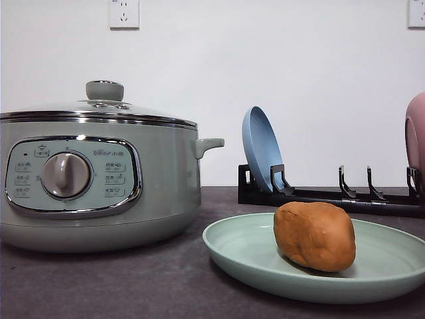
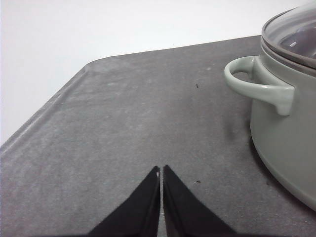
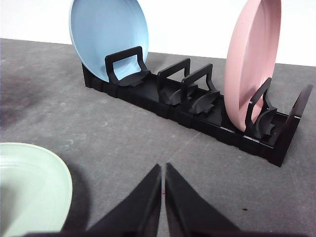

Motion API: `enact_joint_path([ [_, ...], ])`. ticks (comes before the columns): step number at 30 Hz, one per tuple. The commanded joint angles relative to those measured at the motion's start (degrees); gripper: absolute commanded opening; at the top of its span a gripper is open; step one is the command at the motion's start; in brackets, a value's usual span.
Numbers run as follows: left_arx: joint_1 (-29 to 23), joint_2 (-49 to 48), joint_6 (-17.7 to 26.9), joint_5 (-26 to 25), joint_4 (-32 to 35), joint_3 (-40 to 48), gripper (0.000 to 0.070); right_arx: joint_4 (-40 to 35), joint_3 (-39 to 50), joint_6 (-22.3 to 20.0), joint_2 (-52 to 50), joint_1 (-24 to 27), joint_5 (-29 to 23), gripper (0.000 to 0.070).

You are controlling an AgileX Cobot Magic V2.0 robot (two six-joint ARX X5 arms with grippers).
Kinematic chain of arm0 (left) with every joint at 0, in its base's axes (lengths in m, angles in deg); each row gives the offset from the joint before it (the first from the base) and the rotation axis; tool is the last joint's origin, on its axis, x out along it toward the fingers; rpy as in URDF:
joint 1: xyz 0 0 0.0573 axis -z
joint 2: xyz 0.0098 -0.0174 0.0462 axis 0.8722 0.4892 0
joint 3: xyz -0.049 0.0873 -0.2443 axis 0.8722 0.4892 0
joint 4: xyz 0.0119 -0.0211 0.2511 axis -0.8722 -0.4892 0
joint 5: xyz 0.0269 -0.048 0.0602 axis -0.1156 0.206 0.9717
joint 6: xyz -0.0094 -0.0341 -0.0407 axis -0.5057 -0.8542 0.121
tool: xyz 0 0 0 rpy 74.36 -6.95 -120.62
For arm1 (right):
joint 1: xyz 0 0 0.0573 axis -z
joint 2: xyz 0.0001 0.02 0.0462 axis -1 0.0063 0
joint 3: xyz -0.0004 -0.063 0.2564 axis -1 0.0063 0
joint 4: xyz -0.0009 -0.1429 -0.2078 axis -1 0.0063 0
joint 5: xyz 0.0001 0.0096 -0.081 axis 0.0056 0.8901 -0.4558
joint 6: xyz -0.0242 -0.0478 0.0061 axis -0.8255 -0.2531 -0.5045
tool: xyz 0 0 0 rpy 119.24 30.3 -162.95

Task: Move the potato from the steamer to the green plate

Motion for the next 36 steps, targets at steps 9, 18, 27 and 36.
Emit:
enact_joint_path([
  [9, -0.04, -0.07, -0.17, 0.20, -0.37, 1.16, 0.0000, 0.22, 0.22, 0.61, -0.07, 0.17, 0.15, 0.0000],
  [18, -0.04, -0.07, -0.17, 0.19, -0.37, 1.16, 0.0000, 0.22, 0.22, 0.59, -0.07, 0.17, 0.15, 0.0000],
  [27, -0.04, -0.07, -0.17, 0.20, -0.37, 1.16, 0.0000, 0.24, 0.22, 0.61, -0.07, 0.17, 0.15, 0.0000],
  [36, -0.04, -0.07, -0.17, 0.22, -0.37, 1.16, 0.0000, 0.24, 0.22, 0.61, -0.07, 0.17, 0.15, 0.0000],
])
